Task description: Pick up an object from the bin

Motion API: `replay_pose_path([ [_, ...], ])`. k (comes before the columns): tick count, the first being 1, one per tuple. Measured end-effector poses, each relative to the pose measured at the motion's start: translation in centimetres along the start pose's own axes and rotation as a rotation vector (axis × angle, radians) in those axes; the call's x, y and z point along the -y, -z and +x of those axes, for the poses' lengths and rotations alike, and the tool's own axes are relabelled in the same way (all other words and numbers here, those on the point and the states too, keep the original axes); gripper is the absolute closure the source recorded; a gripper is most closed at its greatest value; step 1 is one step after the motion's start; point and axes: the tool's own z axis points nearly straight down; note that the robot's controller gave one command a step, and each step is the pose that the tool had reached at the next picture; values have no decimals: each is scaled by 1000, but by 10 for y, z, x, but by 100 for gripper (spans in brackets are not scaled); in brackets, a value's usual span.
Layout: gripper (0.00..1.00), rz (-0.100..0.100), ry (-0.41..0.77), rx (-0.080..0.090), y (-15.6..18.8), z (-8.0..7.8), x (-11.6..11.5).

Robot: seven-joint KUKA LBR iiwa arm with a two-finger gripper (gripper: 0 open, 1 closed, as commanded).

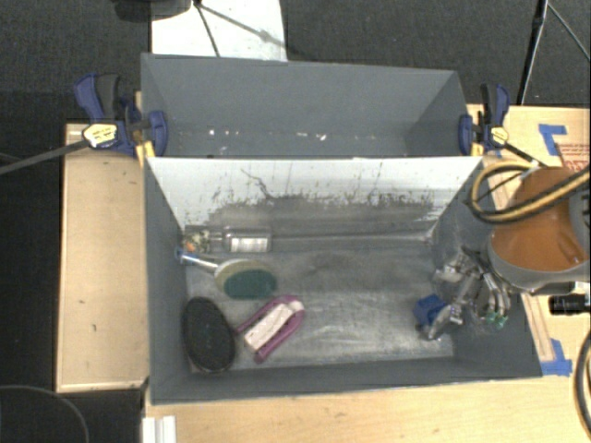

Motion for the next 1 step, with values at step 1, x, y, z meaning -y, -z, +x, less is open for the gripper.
replay_pose_path([
  [1, 0, 1, 6, 2, 1, -1, 0],
])
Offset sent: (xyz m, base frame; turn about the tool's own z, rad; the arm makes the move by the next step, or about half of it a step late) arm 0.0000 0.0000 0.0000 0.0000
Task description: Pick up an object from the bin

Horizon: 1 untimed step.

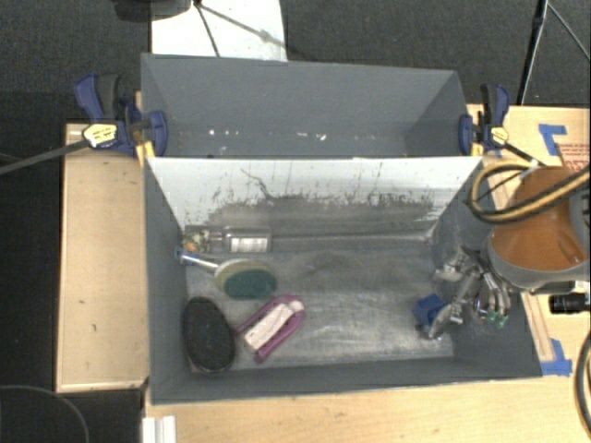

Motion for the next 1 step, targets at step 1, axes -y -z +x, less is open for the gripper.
replay_pose_path([
  [1, 100, 0, 3, 7, 3, -3, 0],
])
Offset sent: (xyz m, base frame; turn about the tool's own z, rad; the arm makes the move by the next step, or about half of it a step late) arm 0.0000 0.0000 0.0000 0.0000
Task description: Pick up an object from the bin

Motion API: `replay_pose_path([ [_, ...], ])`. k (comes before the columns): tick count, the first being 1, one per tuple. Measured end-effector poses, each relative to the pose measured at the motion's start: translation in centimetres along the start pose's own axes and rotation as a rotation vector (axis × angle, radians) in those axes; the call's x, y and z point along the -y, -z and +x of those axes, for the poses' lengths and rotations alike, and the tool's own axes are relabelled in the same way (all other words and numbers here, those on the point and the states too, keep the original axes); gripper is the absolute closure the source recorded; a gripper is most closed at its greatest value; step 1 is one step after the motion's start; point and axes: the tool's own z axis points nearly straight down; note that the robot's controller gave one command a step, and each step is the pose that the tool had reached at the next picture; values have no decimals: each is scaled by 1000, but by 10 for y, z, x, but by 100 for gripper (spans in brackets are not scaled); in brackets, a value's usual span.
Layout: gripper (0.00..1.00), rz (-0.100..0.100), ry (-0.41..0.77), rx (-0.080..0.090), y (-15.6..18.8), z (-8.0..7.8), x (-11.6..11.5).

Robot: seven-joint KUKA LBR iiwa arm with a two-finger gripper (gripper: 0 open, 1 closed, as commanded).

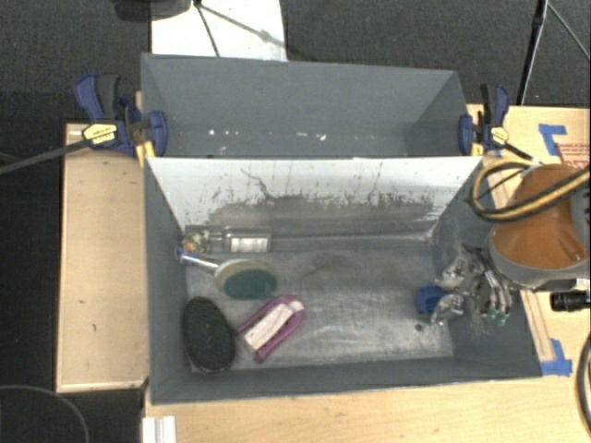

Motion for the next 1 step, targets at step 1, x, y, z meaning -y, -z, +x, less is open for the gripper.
replay_pose_path([
  [1, 100, -1, 12, -1, 103, -3, 0],
])
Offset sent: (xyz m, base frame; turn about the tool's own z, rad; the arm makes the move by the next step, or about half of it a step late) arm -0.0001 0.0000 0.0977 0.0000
